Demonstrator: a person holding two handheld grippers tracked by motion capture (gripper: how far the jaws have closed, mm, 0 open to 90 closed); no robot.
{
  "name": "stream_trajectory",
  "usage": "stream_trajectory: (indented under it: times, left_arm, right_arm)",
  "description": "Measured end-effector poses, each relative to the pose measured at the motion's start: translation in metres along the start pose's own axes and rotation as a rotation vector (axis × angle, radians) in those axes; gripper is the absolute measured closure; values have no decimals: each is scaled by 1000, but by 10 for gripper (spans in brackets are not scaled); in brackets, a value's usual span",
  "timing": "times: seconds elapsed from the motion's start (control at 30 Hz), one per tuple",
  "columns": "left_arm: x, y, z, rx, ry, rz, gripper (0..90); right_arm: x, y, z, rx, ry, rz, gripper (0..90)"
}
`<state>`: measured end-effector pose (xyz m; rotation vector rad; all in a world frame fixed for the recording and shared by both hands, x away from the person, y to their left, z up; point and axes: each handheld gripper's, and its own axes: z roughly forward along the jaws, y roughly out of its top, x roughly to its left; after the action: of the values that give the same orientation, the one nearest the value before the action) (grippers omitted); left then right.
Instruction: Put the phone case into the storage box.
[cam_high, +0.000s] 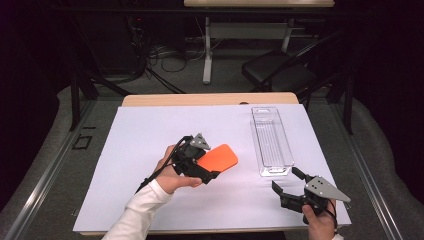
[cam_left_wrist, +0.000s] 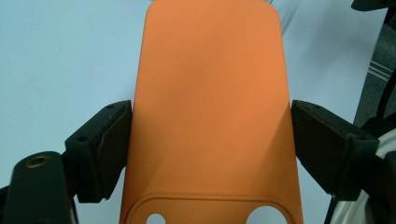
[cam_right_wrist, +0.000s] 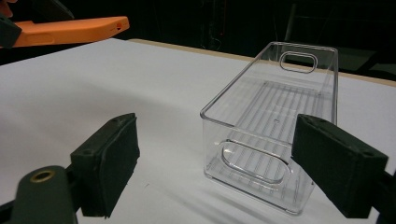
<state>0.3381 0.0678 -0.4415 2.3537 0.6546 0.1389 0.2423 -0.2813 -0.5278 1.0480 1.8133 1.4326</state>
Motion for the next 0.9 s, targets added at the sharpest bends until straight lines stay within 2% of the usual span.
stream_trajectory:
  times: [0.3,0.67,0.77,0.8,0.9]
  left_arm:
    - [6,-6,0,13,4,-22,164]
    - [5,-6,-2,17,-3,-15,164]
    - [3,-6,-3,14,-9,-16,164]
    - [3,-5,-3,12,-10,-15,164]
    - [2,-5,-4,10,-13,-11,164]
  right_arm:
    - [-1,0,0,-5,-4,-1,144]
    - [4,2,2,-11,8,-23,144]
    - [9,3,6,0,19,-42,144]
    - [11,4,7,20,24,-56,144]
    - [13,7,10,65,75,-83,144]
